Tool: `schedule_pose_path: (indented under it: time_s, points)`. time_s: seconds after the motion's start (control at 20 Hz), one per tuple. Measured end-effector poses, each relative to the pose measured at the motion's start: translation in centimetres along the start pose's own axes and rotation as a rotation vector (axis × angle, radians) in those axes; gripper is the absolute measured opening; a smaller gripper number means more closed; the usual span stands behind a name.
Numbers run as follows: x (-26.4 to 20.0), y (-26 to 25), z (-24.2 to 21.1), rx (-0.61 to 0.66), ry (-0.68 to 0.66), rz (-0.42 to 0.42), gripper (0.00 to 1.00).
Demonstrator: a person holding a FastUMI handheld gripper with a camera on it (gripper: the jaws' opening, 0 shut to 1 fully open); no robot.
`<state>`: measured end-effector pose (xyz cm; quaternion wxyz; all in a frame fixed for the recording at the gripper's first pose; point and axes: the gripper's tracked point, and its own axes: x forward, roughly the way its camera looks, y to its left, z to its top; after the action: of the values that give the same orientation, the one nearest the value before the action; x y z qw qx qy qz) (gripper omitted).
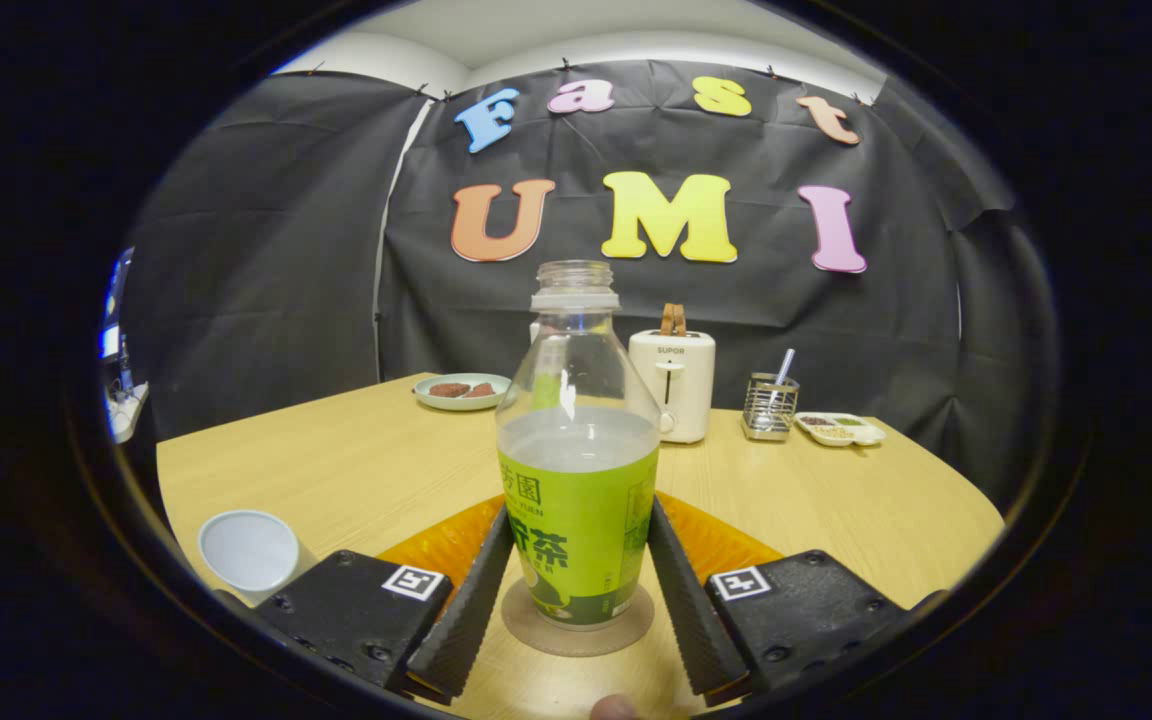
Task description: Take the bottle from table, then pour the juice into the cup, finally place the bottle on the coaster
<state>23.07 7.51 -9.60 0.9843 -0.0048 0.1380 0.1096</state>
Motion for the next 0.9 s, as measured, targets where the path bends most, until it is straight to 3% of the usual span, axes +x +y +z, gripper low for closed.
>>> schedule_pose_path:
  time_s: [0.15, 0.25, 0.6, 0.9]
  points:
    - [-0.1, 0.1, 0.1, 0.001, 0.001, 0.001, 0.98]
    - [-0.4, 0.4, 0.1, -0.001, -0.003, -0.001, 1.0]
    - [-2.8, -0.1, 0.8, 0.072, -0.022, -0.055, 1.0]
    - [-8.2, -0.4, 2.7, 0.118, -0.061, -0.119, 1.0]
